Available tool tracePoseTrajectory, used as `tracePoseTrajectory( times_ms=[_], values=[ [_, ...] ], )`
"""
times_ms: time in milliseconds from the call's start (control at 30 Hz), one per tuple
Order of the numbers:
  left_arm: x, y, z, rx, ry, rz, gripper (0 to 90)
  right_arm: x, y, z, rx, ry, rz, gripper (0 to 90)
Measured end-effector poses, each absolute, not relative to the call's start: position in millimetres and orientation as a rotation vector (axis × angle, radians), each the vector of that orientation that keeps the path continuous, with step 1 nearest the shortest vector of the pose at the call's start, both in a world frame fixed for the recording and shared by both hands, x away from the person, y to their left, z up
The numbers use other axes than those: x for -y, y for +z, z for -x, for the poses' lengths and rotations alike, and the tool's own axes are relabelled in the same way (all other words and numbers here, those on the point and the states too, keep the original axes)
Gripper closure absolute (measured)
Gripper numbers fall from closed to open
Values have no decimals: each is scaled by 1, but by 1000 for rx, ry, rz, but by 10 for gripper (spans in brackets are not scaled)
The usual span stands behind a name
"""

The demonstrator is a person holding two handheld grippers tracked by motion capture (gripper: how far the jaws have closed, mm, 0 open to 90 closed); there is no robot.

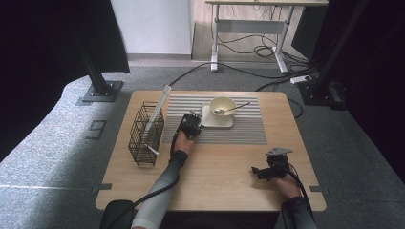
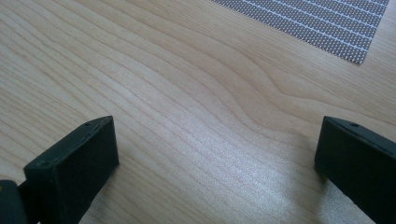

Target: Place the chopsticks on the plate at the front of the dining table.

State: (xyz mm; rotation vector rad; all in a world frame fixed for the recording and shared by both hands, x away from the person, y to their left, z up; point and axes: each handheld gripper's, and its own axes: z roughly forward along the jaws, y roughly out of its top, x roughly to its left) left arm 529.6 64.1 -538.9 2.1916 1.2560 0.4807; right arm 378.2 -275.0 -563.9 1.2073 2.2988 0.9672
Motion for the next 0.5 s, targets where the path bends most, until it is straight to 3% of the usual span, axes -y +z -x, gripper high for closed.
tracePoseTrajectory(
  times_ms=[300, 500],
  values=[
    [-54, -538, -533, -1193, 461, -2217, 800, 275, -564, -378, -2298, 968, -1209, 0],
    [-56, -531, -524, -1129, 463, -2205, 605, 275, -564, -378, -2299, 967, -1207, 0]
  ],
)
